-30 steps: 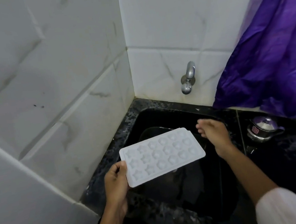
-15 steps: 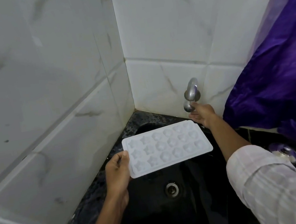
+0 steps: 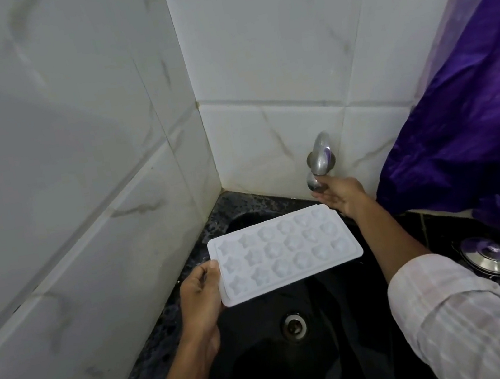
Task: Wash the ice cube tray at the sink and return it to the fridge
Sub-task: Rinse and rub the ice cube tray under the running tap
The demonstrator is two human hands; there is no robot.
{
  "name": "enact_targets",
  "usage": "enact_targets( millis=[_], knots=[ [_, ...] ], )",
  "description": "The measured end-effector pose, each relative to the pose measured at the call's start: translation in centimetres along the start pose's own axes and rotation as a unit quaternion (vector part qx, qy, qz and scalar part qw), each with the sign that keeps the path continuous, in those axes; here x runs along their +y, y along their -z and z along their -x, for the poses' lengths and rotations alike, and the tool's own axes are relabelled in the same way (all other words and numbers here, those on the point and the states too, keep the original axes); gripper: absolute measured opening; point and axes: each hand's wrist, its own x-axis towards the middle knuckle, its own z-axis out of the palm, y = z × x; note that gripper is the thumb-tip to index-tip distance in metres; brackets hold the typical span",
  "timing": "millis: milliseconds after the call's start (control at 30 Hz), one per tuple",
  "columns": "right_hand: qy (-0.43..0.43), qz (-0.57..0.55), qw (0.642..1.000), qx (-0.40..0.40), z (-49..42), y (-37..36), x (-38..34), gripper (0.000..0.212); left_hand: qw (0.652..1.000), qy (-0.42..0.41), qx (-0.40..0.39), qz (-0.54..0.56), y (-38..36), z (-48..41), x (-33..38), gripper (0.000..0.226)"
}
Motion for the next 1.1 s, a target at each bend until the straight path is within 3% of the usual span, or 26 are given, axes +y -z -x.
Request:
enact_targets(
  millis=[600, 1100],
  knots=[
    [-0.007, -0.010, 1.000, 0.010, 0.8, -0.4, -0.3, 0.054, 1.000, 0.019, -0.007, 0.021, 0.1, -1.2, 0.4, 0.024],
    [-0.007, 0.018, 1.000, 0.020, 0.3, -0.3, -0.4, 0.050, 0.999, 0.028, -0.013, 0.026, 0.3, -1.5, 0.8, 0.022]
  ],
)
